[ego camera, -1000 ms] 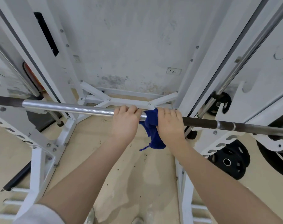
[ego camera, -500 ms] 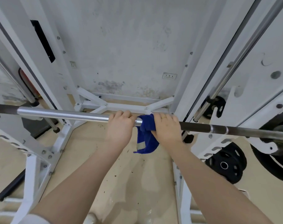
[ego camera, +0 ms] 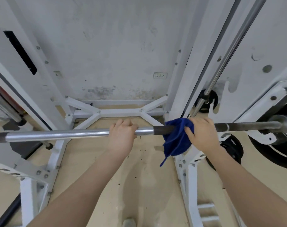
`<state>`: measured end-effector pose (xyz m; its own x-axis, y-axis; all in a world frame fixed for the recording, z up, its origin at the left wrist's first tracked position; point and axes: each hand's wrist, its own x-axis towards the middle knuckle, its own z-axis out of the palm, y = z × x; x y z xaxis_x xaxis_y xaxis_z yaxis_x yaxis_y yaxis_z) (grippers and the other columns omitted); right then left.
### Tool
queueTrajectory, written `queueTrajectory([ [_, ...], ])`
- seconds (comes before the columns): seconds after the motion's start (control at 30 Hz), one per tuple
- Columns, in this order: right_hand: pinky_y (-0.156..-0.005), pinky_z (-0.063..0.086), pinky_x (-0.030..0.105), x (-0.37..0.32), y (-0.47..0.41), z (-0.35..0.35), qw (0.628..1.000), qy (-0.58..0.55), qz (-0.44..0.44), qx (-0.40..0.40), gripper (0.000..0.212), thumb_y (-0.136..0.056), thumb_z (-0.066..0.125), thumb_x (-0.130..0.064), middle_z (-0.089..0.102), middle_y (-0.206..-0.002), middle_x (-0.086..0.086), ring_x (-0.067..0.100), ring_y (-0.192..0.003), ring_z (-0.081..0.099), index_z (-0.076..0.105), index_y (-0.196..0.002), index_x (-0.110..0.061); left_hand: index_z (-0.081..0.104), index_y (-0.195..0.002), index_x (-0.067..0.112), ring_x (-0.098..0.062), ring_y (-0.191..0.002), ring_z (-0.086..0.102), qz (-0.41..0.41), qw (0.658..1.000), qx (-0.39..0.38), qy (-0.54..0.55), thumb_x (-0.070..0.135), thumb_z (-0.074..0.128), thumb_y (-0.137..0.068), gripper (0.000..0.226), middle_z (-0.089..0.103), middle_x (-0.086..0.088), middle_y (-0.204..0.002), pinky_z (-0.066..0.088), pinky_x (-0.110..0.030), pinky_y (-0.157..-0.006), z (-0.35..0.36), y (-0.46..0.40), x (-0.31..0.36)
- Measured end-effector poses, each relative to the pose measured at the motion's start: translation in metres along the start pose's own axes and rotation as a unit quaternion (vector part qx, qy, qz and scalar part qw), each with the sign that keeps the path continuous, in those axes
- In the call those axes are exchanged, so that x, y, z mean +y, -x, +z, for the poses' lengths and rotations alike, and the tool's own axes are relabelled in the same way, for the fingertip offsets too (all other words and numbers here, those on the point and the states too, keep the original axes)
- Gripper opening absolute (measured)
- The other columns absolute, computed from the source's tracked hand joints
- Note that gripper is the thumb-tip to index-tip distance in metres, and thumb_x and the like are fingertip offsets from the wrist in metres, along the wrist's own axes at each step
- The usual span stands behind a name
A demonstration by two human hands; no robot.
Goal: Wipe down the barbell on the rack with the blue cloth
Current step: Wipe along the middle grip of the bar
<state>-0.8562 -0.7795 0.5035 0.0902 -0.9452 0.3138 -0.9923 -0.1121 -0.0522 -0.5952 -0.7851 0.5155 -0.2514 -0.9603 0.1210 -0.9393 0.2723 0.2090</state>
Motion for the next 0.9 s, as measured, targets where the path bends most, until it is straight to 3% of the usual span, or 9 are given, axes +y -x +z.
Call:
queueTrajectory([
  [0.13,-0.085,0.040,0.036,-0.058,-0.011,0.007,0.999,0.000,0.030,-0.030,0.050,-0.081,0.017,-0.051,0.055,-0.060,-0.005,0.020,-0.057,0.051,0.054,-0.072,-0.019,0.059,-0.117,0.022,-0.023,-0.110,0.044,0.009,1.000,-0.013,-0.012,0.023,0.052,-0.091,0.027,0.055,0.001,-0.116,0.031,-0.032,-0.090,-0.006,-0.001,0.001],
  [0.2,-0.076,0.039,0.034,-0.085,-0.016,0.013,0.999,-0.011,-0.006,-0.038,0.049,-0.084,0.021,-0.051,0.062,-0.070,-0.004,0.022,-0.066,0.058,0.057,-0.084,-0.019,0.058,-0.116,0.022,-0.023,-0.109,0.044,0.013,0.999,-0.025,-0.027,0.023,0.050,-0.091,0.026,0.054,0.000,-0.115,0.032,-0.031,-0.089,-0.008,-0.004,0.002],
  [0.27,-0.079,0.037,0.034,-0.082,-0.020,0.010,0.997,-0.031,-0.025,-0.067,0.035,-0.091,0.030,-0.042,0.066,-0.084,-0.002,0.023,-0.080,0.061,0.057,-0.093,-0.020,0.056,-0.115,0.021,-0.023,-0.108,0.045,0.020,0.998,-0.029,-0.049,0.021,0.049,-0.091,0.025,0.054,0.000,-0.114,0.034,-0.030,-0.087,-0.009,-0.006,0.004],
  [0.37,-0.082,0.033,0.033,-0.042,-0.017,-0.005,0.992,-0.049,0.041,-0.109,0.016,-0.094,0.037,-0.028,0.066,-0.091,0.002,0.026,-0.087,0.059,0.051,-0.092,-0.019,0.056,-0.113,0.020,-0.022,-0.105,0.048,0.029,0.997,-0.026,-0.066,0.018,0.048,-0.089,0.025,0.056,0.001,-0.111,0.035,-0.029,-0.084,-0.010,-0.006,0.004],
  [0.5,-0.084,0.035,0.036,-0.017,-0.007,-0.007,0.985,0.020,0.165,-0.033,0.022,-0.092,0.042,-0.028,0.066,-0.091,0.006,0.029,-0.089,0.058,0.057,-0.100,-0.015,0.058,-0.112,0.021,-0.021,-0.109,0.045,0.047,0.998,-0.047,-0.003,0.016,0.051,-0.084,0.029,0.057,0.002,-0.113,0.035,-0.028,-0.083,-0.010,-0.014,0.001],
  [0.63,-0.087,0.035,0.037,-0.060,-0.004,0.013,0.993,-0.014,0.111,0.025,0.041,-0.084,0.027,-0.038,0.066,-0.074,0.000,0.025,-0.078,0.060,0.062,-0.084,-0.018,0.053,-0.127,0.025,-0.021,-0.127,0.033,0.116,0.987,-0.059,0.093,0.026,0.058,-0.084,0.043,0.051,0.005,-0.131,0.033,-0.033,-0.102,-0.011,-0.021,0.019],
  [0.7,-0.100,0.024,0.038,-0.055,-0.002,0.011,0.994,0.013,0.105,0.017,0.040,-0.085,0.028,-0.038,0.067,-0.078,-0.001,0.025,-0.087,0.060,0.063,-0.088,-0.018,0.052,-0.127,0.023,-0.022,-0.123,0.038,0.135,0.983,-0.080,0.098,0.027,0.058,-0.086,0.042,0.053,0.002,-0.129,0.036,-0.034,-0.100,-0.007,-0.025,0.033],
  [0.8,-0.113,0.001,0.040,-0.012,0.002,-0.001,0.981,0.081,0.172,-0.039,0.030,-0.092,0.038,-0.035,0.066,-0.098,0.002,0.026,-0.118,0.045,0.058,-0.106,-0.018,0.055,-0.118,0.020,-0.025,-0.105,0.051,0.126,0.982,-0.093,0.102,0.028,0.057,-0.087,0.032,0.055,-0.004,-0.112,0.040,-0.030,-0.079,-0.003,-0.028,0.048],
  [0.9,-0.110,0.019,0.042,0.028,0.011,-0.009,0.960,0.076,0.268,-0.016,0.028,-0.093,0.043,-0.032,0.066,-0.104,0.005,0.029,-0.122,0.039,0.056,-0.112,-0.017,0.056,-0.112,0.018,-0.023,-0.098,0.051,0.127,0.988,-0.067,0.057,0.033,0.055,-0.088,0.029,0.053,-0.004,-0.105,0.032,-0.027,-0.075,-0.001,-0.028,0.055],
])
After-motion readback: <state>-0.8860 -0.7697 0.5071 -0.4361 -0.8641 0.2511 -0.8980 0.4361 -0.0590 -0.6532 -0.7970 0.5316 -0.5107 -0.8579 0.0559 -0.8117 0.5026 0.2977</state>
